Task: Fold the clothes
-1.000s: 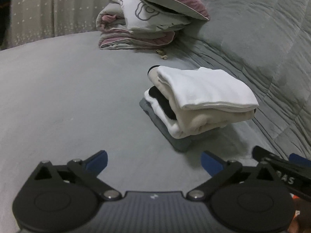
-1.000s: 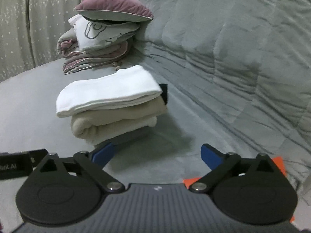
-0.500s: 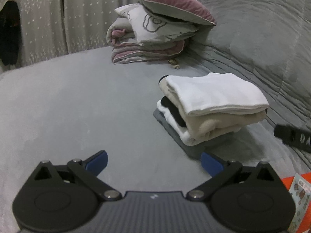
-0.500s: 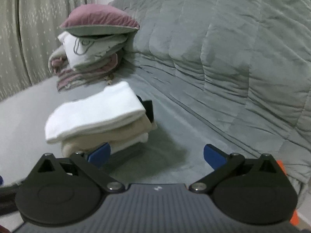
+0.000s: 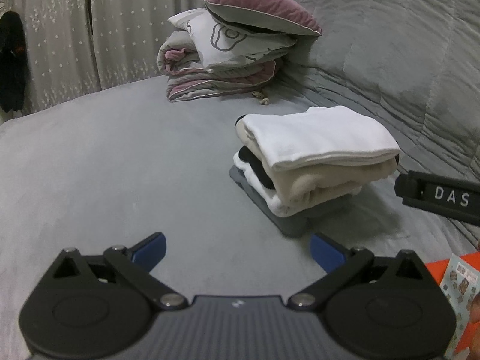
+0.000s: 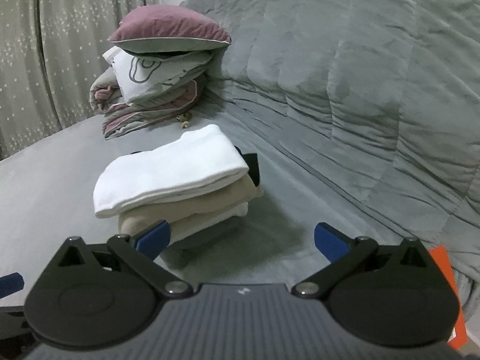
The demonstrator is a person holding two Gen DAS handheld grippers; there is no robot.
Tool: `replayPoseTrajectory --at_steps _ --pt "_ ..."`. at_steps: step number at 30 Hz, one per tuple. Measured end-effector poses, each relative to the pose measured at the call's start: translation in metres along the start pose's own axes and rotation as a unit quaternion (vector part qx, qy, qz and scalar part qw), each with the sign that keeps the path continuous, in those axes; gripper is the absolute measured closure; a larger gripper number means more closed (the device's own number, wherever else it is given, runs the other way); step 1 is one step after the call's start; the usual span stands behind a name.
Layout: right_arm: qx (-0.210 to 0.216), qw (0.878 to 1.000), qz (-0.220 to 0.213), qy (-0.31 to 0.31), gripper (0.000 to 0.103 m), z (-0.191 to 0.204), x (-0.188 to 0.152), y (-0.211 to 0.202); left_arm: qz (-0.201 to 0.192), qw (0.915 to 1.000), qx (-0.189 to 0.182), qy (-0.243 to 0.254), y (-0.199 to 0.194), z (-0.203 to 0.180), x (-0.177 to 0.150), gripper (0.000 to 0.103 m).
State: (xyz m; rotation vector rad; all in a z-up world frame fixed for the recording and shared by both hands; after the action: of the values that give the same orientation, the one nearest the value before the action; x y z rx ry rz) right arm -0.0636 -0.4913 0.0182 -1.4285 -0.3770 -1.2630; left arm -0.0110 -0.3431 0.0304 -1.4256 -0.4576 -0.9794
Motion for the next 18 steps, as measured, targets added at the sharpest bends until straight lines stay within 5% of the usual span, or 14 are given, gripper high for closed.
replayPoseTrajectory --at_steps 18 --pt "-0.013 1.000 0.005 -0.010 0.000 -0.0074 -0.0030 -0.0037 0.010 0.9999 -0.006 0.002 -0.0060 -0.0079 -0.0051 0.001"
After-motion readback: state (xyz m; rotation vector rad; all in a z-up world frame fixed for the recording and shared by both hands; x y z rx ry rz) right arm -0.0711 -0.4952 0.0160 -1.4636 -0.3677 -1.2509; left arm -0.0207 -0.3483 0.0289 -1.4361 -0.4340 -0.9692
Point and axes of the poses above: each gripper's, at about its wrist camera, not at the fingertips, and y roughly the way its jaws point, z to its left, x to its top, the point moved 9 cm from there along y, roughly the way its jaws point, and after that the axes turned 12 degrees about x, right-handed, at the moved point
